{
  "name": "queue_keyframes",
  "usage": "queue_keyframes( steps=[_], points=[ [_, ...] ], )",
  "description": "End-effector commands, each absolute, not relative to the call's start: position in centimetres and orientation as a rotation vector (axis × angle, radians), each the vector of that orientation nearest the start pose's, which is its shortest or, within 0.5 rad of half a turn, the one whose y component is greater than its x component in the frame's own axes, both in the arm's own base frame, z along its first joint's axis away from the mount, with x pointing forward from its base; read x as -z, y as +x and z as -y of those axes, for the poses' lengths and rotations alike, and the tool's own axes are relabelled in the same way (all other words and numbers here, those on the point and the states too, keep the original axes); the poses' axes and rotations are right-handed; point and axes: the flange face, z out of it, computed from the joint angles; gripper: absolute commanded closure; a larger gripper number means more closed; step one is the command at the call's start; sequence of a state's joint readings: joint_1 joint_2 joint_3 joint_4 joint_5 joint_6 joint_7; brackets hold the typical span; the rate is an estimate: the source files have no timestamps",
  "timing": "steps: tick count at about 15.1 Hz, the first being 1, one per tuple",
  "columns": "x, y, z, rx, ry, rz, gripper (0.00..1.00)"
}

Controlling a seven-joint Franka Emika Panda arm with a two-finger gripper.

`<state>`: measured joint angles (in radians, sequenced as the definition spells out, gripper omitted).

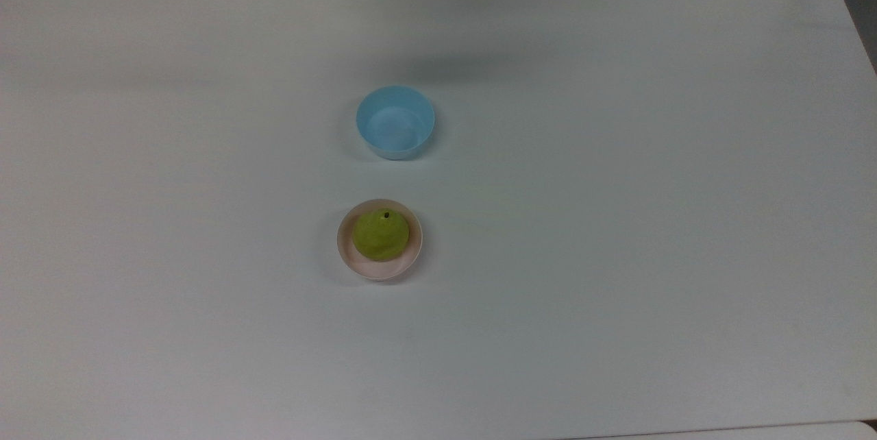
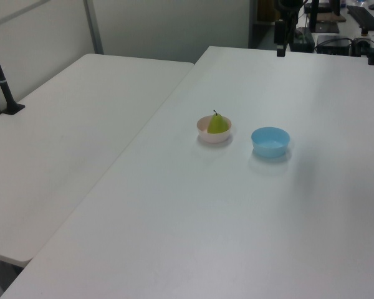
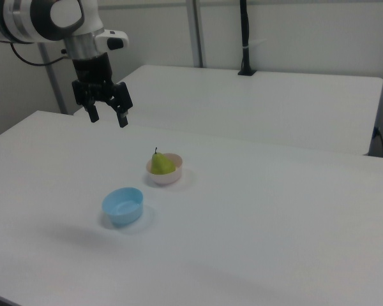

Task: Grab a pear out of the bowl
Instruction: 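Move the open gripper over the green pear in the pink bowl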

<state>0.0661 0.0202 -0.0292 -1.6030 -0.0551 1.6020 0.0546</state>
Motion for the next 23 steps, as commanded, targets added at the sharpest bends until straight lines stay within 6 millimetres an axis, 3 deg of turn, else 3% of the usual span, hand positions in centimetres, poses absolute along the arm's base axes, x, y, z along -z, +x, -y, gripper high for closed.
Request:
queue_keyframes(
  steps=[1,7,13,20,23],
  points=[
    [-60.3,55.6,-1.3,-0.030,-3.180,-0.002,0.00],
    [-60.1,55.6,-1.3,-0.032,-3.180,-0.002,0.00],
    [-59.4,57.7,-1.2,0.058,-3.173,0.095,0.00],
    [-54.0,63.6,-1.6,0.227,-3.173,0.085,0.00],
    [-50.1,66.2,-1.9,0.252,-3.180,0.098,0.00]
  ],
)
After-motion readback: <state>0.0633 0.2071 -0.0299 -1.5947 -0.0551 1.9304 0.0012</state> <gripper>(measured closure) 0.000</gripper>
